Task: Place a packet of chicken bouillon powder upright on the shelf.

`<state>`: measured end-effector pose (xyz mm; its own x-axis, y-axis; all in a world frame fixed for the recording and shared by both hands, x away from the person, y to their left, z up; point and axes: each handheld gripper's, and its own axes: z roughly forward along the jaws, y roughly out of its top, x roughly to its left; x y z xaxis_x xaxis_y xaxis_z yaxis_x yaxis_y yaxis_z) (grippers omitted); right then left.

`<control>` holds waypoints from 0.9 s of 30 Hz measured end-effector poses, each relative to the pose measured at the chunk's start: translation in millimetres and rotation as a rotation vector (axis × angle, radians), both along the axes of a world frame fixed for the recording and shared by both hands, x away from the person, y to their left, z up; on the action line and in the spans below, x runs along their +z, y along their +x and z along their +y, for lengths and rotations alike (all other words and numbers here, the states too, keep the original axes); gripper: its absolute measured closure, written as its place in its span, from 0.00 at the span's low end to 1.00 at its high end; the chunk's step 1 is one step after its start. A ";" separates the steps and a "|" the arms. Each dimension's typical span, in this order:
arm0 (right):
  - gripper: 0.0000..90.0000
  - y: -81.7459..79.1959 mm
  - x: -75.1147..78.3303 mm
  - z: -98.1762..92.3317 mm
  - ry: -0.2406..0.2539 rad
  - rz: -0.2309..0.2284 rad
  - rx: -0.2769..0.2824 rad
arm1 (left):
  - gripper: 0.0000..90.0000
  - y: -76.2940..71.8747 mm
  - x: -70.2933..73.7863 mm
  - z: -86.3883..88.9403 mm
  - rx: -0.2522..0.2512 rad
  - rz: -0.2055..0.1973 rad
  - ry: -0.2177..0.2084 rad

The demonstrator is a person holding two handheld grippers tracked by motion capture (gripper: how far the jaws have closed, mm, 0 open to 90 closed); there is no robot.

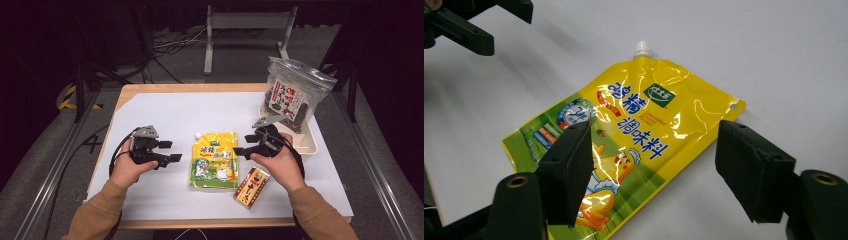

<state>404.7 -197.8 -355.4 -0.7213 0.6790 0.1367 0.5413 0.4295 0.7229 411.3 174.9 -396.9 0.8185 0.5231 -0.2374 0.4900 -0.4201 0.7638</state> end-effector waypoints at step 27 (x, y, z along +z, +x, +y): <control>0.31 17.0 -48.4 24.4 -0.044 0.088 -0.142 | 0.38 4.2 -27.2 -20.0 -0.022 0.036 0.006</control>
<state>421.8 -173.4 -403.8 -0.6047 0.7797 0.1628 0.6589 0.3748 0.6522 415.5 154.8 -424.1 0.8208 0.5069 -0.2632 0.5075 -0.4358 0.7433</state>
